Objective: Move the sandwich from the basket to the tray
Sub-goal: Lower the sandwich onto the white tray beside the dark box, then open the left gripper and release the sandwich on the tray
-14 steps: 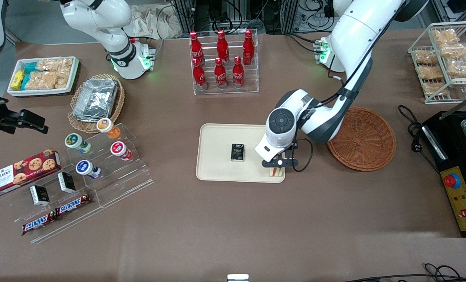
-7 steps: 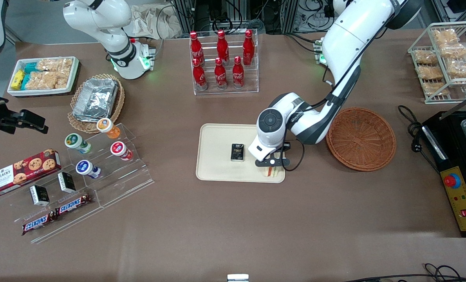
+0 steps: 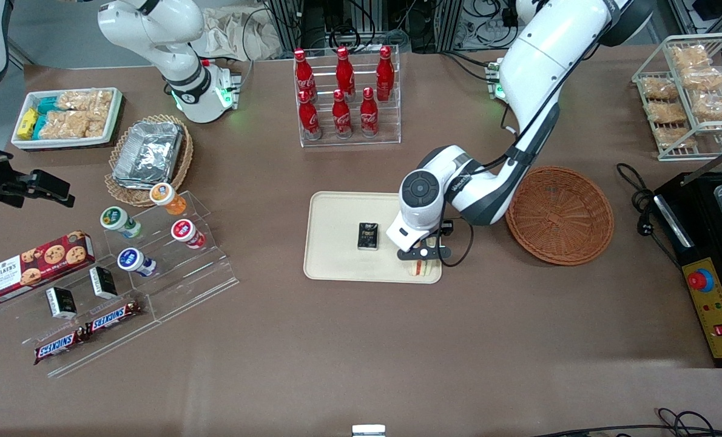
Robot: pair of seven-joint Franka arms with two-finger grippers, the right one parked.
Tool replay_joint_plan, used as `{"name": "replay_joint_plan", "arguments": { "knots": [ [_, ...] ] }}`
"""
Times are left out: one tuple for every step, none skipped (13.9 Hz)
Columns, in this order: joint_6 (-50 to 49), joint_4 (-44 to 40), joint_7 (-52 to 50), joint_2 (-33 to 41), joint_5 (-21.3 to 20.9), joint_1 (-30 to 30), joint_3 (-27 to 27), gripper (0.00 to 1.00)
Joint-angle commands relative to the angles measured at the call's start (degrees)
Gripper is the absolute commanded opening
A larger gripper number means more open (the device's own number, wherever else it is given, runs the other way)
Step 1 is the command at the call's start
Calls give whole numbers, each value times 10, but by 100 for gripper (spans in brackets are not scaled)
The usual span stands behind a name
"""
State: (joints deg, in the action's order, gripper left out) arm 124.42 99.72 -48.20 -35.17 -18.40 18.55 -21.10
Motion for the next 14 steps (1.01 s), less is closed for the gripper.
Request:
{"name": "replay_joint_plan", "arguments": {
  "knots": [
    [-5, -10, -28, 19, -2, -1, 0, 100],
    [-5, -11, -38, 28, -1, -8, -1, 100],
    [-6, -17, -54, 43, 6, -11, -1, 100],
    [-12, -19, -62, 62, 25, -22, -1, 100],
    [-14, -22, -64, 83, 45, -32, -1, 100],
    [-21, -27, -66, 103, 66, -40, -1, 100],
    [-49, -35, -65, 126, 84, -50, 0, 100],
    [-103, -45, -59, 152, 94, -67, -1, 100],
    [-150, -64, -58, 169, 98, -82, -2, 100],
    [-182, -84, -58, 182, 107, -87, -1, 100],
    [-202, -96, -58, 199, 121, -105, -1, 100],
    [-211, -96, -56, 221, 136, -118, -1, 100],
    [-221, -92, -49, 249, 143, -135, -1, 100],
    [-239, -90, -18, 272, 151, -148, 0, 100]
  ]
}}
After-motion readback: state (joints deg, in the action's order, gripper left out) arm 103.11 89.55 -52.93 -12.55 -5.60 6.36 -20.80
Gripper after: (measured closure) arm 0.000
